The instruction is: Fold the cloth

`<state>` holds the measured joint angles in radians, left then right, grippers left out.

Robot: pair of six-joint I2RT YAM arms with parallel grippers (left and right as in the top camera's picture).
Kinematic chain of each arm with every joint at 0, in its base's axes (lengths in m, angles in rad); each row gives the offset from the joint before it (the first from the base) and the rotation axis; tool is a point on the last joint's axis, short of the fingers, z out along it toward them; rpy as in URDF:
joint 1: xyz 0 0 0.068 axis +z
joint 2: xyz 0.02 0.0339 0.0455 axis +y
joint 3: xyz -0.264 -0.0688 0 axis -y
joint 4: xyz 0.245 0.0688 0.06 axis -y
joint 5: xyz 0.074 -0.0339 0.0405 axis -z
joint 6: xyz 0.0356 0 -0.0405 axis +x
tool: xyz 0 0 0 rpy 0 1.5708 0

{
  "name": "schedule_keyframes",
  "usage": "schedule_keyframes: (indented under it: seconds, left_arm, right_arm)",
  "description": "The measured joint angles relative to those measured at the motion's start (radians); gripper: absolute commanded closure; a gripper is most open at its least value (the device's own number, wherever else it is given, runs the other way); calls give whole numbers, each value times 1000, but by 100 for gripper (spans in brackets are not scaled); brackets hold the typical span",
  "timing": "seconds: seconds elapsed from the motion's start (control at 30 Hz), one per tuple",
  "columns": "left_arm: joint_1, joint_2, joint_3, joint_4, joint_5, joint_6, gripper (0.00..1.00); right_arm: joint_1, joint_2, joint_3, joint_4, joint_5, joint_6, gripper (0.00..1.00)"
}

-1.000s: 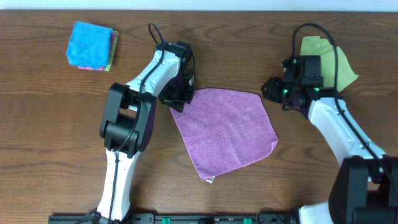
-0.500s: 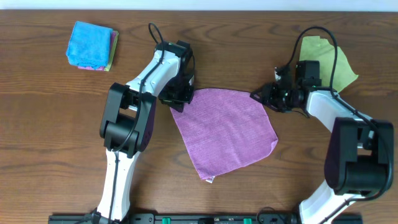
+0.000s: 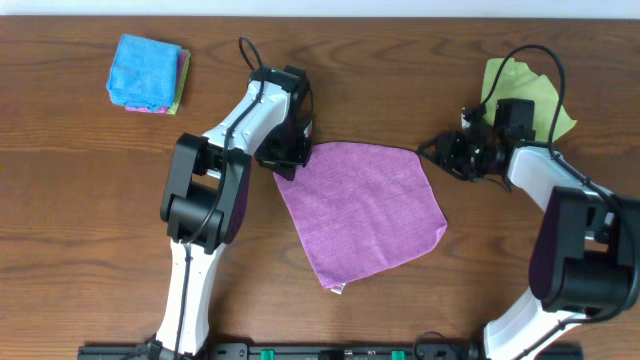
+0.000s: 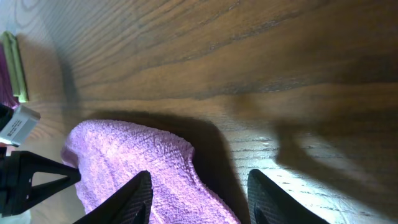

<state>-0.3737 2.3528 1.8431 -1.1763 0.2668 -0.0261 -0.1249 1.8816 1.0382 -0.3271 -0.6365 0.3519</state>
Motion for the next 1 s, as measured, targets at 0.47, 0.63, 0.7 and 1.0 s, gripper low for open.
schedule_keyframes:
  seconds: [0.47,0.63,0.7,1.0]
  left_arm:
    - [1,0,0,8,8,0,94]
    - [1,0,0,15,13,0,95]
    - [1,0,0,17,15,0,94]
    - [1,0,0,17,15,0,94]
  right_arm:
    - [6,110,1,143,-166,68,46]
    - [27,130,2,117,-246,96,48]
    - [42,135,1,98,-271,101,49]
    - [49,141,1,57,-307,111,53]
